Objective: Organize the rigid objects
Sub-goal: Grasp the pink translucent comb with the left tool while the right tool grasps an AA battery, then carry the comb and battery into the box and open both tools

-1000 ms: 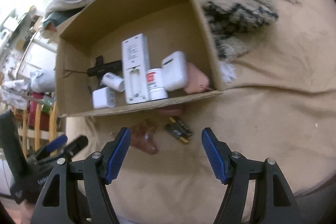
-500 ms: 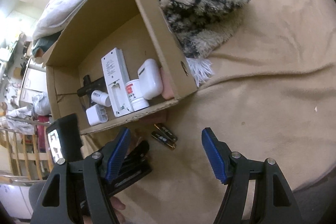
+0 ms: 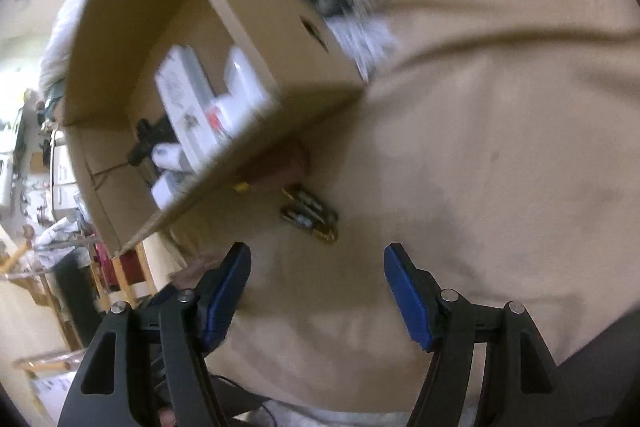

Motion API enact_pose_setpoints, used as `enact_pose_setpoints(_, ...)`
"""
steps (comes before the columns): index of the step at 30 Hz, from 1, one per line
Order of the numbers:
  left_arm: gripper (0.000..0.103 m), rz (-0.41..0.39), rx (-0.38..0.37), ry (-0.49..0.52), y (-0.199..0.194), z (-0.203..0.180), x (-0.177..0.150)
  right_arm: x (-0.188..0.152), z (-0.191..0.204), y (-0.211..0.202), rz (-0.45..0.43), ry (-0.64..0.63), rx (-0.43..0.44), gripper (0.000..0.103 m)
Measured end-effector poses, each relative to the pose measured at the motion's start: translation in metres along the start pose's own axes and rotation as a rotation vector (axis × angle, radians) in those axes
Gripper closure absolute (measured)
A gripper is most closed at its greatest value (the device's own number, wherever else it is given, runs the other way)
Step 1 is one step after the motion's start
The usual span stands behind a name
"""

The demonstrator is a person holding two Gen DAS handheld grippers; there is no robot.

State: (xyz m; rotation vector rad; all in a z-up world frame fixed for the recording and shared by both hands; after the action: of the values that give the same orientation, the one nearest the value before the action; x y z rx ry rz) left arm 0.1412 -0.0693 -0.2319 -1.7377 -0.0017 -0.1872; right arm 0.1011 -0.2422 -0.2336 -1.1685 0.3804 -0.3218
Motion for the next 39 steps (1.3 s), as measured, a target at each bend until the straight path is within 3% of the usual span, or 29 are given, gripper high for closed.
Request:
enact_pose_setpoints(4, 0.011, -0.06, 0.026, 0.001, -0.037, 0.02, -0.006, 0.003, 0.015, 0.009, -0.044, 0.008, -0.088, 0.03)
enact_pose_setpoints(7, 0.011, -0.113, 0.047, -0.019, -0.052, 0.039, -0.007, 0.004, 0.02, 0.02, -0.072, 0.042, -0.164, 0.037)
enact_pose_setpoints(12, 0.011, -0.141, -0.003, -0.089, -0.058, 0.061, -0.009, 0.005, 0.029, 0.024, -0.151, 0.075, -0.273, 0.037)
enact_pose_setpoints(17, 0.011, -0.172, -0.027, -0.083, -0.076, 0.061, -0.006, 0.003, 0.04, 0.029, -0.225, 0.068, -0.4, 0.037)
enact_pose_setpoints(22, 0.011, -0.16, -0.057, -0.093, -0.07, 0.055, -0.005, -0.001, 0.045, 0.03, -0.307, 0.033, -0.483, 0.055)
enact_pose_setpoints(27, 0.011, -0.161, -0.046, -0.099, -0.066, 0.055, -0.001, -0.016, 0.048, 0.031, -0.331, -0.037, -0.473, 0.058)
enact_pose_setpoints(35, 0.011, -0.164, -0.017, -0.11, -0.06, 0.062, -0.001, -0.058, 0.039, 0.019, -0.268, -0.14, -0.368, 0.058)
enact_pose_setpoints(39, 0.011, -0.168, 0.003, -0.105, -0.06, 0.061, 0.0, -0.072, 0.04, 0.004, -0.296, -0.213, -0.334, 0.058)
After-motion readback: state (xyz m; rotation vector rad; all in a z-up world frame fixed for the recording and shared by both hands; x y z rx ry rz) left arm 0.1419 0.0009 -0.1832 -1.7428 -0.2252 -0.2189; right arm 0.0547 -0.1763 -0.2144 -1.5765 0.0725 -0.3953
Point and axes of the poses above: each gripper's, at about its wrist camera, not at the fingertips, and y roughly the way its jaws point, z to its left, x to its top, the point moved 9 cm from there along y, roughly the way its jaws point, and after that the axes turned 11 degrees about -x, right-handed, at the moved point
